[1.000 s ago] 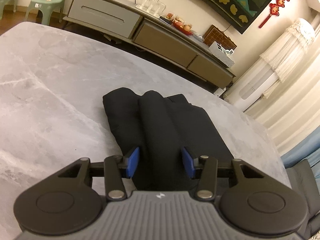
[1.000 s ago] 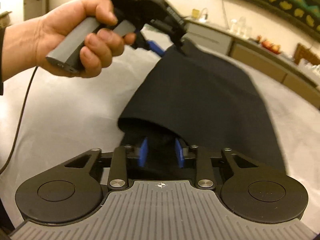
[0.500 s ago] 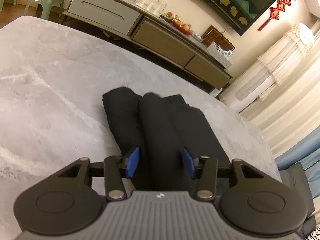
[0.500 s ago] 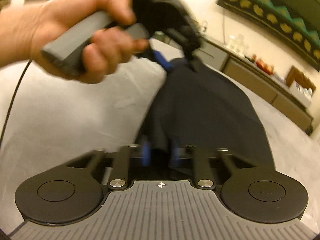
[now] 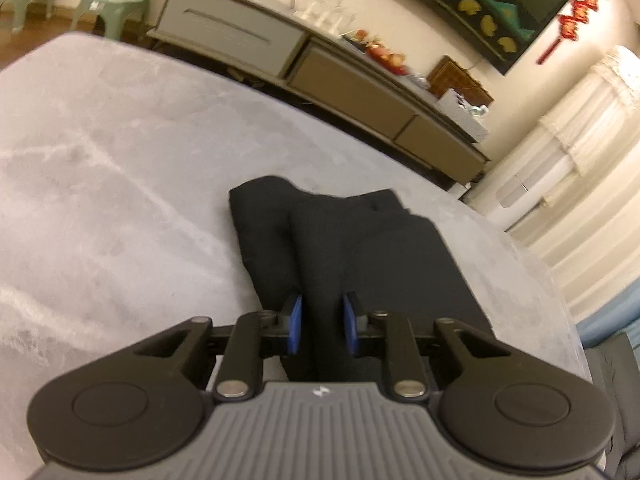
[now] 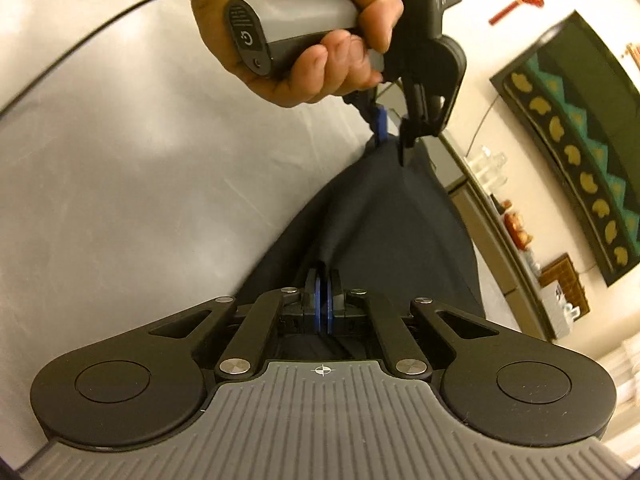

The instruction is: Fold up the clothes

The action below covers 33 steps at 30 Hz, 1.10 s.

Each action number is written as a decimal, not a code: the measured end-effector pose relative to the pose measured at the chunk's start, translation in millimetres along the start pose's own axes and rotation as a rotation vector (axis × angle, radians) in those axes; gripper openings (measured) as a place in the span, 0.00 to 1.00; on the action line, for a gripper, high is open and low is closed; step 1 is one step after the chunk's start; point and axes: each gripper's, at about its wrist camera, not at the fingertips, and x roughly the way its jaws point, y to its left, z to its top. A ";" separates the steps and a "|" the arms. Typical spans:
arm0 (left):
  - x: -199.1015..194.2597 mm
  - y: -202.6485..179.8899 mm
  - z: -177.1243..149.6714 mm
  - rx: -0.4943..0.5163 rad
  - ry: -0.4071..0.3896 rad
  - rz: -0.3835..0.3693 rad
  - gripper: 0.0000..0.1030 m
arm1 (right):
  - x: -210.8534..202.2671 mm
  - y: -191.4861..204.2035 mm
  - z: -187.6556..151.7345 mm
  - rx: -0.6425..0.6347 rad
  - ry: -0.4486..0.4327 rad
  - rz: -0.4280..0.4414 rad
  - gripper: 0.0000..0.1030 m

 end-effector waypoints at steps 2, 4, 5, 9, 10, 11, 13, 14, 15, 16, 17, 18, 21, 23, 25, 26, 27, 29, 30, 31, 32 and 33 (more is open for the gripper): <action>-0.7 1.9 -2.0 -0.026 0.010 -0.011 0.23 | -0.9 -5.6 -5.9 -0.010 0.007 0.005 0.03; -2.8 -0.4 -7.2 -0.058 0.019 -0.004 0.25 | -1.7 -11.2 -11.8 -0.019 0.014 0.011 0.04; -4.2 -2.2 -12.9 -0.104 0.027 0.002 0.27 | -1.1 -18.1 -20.7 -0.029 0.021 0.012 0.04; -12.6 -26.9 -48.3 -0.207 0.080 0.006 0.33 | 4.6 -63.2 -80.9 -0.061 0.100 -0.032 0.04; -14.5 -36.4 -56.9 -0.192 0.089 0.007 0.33 | 3.4 -78.6 -98.3 -0.033 0.132 -0.056 0.03; -18.2 -42.4 -61.8 -0.188 0.082 0.009 0.33 | 0.7 -94.6 -114.8 0.011 0.162 -0.079 0.06; -32.8 -42.5 -60.4 -0.222 0.034 0.005 0.33 | -4.9 -126.5 -147.9 0.101 0.223 -0.124 0.07; -41.6 -41.0 -58.2 -0.239 0.005 -0.001 0.33 | -7.6 -142.5 -164.4 0.146 0.253 -0.147 0.19; -48.2 -38.7 -55.1 -0.249 -0.010 -0.015 0.34 | -10.4 -158.4 -180.9 0.191 0.283 -0.170 0.28; -52.7 -36.4 -52.4 -0.259 -0.016 -0.026 0.35 | -22.7 -172.4 -188.8 0.294 0.275 -0.163 0.39; -56.0 -33.4 -50.3 -0.275 -0.021 -0.030 0.35 | -36.1 -182.6 -188.6 0.419 0.241 -0.126 0.38; -57.8 -31.1 -48.4 -0.288 -0.030 -0.034 0.35 | -46.9 -191.2 -186.5 0.537 0.204 -0.081 0.38; -49.7 -31.9 -46.7 -0.252 -0.017 -0.043 0.36 | -66.5 -193.7 -166.3 0.790 0.035 0.063 0.44; -38.7 -37.3 -47.2 -0.203 0.000 -0.029 0.36 | -65.2 -182.9 -143.5 0.820 -0.066 0.111 0.50; -32.8 -35.0 -50.9 -0.180 -0.015 0.068 0.36 | -47.9 -168.2 -118.7 0.779 -0.102 0.150 0.50; -30.2 -31.2 -52.6 -0.180 -0.018 0.113 0.36 | -34.6 -161.7 -111.3 0.758 -0.085 0.163 0.49; -27.9 -23.1 -52.6 -0.204 -0.008 0.119 0.37 | -19.7 -155.9 -107.1 0.742 -0.051 0.171 0.48; -29.2 -11.3 -50.6 -0.246 0.004 0.094 0.39 | 4.2 -149.9 -115.1 0.775 0.045 0.187 0.52; -33.4 -12.0 -48.7 -0.234 -0.004 0.089 0.39 | 6.3 -150.1 -124.2 0.819 0.048 0.194 0.57; -39.7 -15.9 -46.3 -0.202 -0.032 0.093 0.38 | 2.2 -153.7 -131.6 0.869 0.052 0.191 0.57; -45.6 -20.2 -43.9 -0.168 -0.060 0.098 0.40 | -5.7 -159.4 -138.1 0.923 0.057 0.182 0.60; -48.7 -25.7 -41.3 -0.128 -0.091 0.110 0.42 | -15.6 -164.5 -145.1 0.977 0.044 0.153 0.64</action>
